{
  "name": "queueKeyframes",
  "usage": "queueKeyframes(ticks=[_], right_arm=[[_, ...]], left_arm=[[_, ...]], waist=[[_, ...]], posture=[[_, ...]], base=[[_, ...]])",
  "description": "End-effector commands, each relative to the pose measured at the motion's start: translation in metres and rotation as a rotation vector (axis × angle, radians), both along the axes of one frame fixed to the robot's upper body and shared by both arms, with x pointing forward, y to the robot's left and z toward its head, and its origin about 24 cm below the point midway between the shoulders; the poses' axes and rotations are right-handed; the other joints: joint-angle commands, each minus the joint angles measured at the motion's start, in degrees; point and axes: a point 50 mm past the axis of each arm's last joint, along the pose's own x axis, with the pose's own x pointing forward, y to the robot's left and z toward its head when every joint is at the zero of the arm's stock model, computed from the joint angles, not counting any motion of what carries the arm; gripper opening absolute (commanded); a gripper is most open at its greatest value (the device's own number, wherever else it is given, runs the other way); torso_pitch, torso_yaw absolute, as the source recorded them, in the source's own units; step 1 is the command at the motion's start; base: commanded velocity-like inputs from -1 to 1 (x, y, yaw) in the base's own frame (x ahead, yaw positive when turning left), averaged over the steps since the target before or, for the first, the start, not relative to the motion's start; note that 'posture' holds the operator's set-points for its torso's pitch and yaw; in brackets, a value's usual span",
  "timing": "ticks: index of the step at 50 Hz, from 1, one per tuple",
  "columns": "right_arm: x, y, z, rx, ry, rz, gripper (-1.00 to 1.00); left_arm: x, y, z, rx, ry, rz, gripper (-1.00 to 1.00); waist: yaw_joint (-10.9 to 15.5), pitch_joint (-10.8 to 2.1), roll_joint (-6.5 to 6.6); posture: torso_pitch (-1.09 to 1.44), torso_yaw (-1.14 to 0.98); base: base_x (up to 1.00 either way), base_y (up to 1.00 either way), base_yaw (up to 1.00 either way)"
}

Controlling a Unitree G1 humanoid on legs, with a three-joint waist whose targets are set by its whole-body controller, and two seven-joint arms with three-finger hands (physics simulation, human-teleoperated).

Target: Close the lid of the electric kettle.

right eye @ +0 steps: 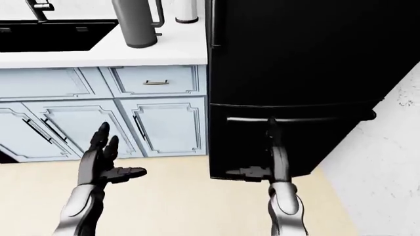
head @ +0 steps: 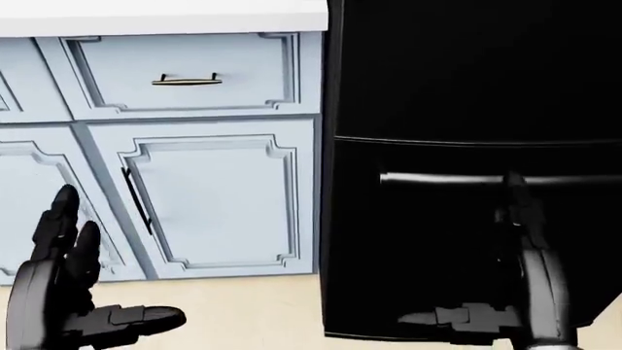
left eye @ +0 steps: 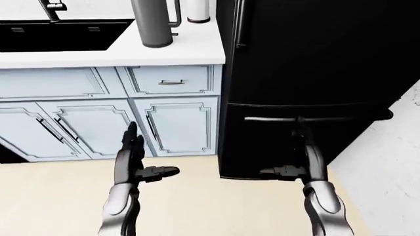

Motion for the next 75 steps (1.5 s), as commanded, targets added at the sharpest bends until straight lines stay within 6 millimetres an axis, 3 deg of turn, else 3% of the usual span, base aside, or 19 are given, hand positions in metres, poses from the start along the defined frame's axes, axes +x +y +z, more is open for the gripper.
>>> queueKeyframes(ticks=[1, 7, 12, 15, 20, 30, 37, 43, 60, 66, 75], right_arm=[[0.000, -0.002, 0.021, -0.007, -0.086, -0.001, 1.00], [-0.008, -0.021, 0.040, 0.000, -0.119, -0.052, 1.00], [-0.016, -0.037, 0.061, 0.007, -0.165, -0.094, 1.00], [-0.026, -0.045, 0.084, 0.001, -0.208, -0.122, 1.00], [-0.044, -0.055, 0.124, -0.046, -0.285, -0.166, 1.00], [-0.081, -0.064, 0.198, -0.124, -0.432, -0.202, 1.00], [-0.096, -0.072, 0.219, -0.191, -0.461, -0.253, 1.00], [-0.107, -0.074, 0.230, -0.234, -0.479, -0.270, 1.00], [-0.135, -0.085, 0.253, -0.302, -0.515, -0.330, 1.00], [-0.155, -0.091, 0.274, -0.312, -0.561, -0.364, 1.00], [-0.152, -0.091, 0.270, -0.318, -0.554, -0.370, 1.00]], left_arm=[[0.001, 0.007, 0.026, -0.004, -0.096, 0.018, 1.00], [-0.017, 0.040, 0.085, -0.024, -0.188, 0.118, 1.00], [-0.025, 0.063, 0.105, -0.032, -0.225, 0.182, 1.00], [-0.035, 0.077, 0.129, -0.036, -0.277, 0.228, 1.00], [-0.049, 0.094, 0.153, -0.007, -0.309, 0.289, 1.00], [-0.083, 0.107, 0.223, 0.019, -0.486, 0.362, 1.00], [-0.106, 0.117, 0.252, 0.048, -0.558, 0.407, 1.00], [-0.117, 0.127, 0.258, 0.070, -0.572, 0.444, 1.00], [-0.156, 0.150, 0.280, 0.098, -0.623, 0.532, 1.00], [-0.175, 0.153, 0.299, 0.103, -0.666, 0.555, 1.00], [-0.173, 0.152, 0.298, 0.101, -0.667, 0.551, 1.00]], waist=[[0.1, -0.98, 0.07], [-0.2, -0.85, 0.23], [0.0, -0.48, 0.61], [0.1, -0.58, 0.90], [0.0, 0.07, 0.88], [0.0, 1.15, 0.57], [0.1, 2.16, 0.61], [0.1, 2.93, 0.52], [0.1, 3.33, 0.22], [0.1, 3.77, 0.22], [-0.2, 4.19, 0.29]], posture=[[0.00, 0.00], [0.00, 0.00], [0.00, 0.00], [0.00, 0.00], [0.00, 0.00], [0.00, 0.00], [0.00, 0.00], [0.00, 0.00], [0.00, 0.00], [0.00, 0.00], [0.00, 0.00]], base=[[0.00, 0.00, 0.00], [0.00, 0.00, 0.00], [0.00, 0.00, 0.00], [0.00, 0.00, 0.00], [0.00, 0.00, 0.00], [0.00, 0.00, 0.00], [0.00, 0.00, 0.00], [0.00, 0.00, 0.00], [0.00, 0.00, 0.00], [0.00, 0.00, 0.00], [0.00, 0.00, 0.00]])
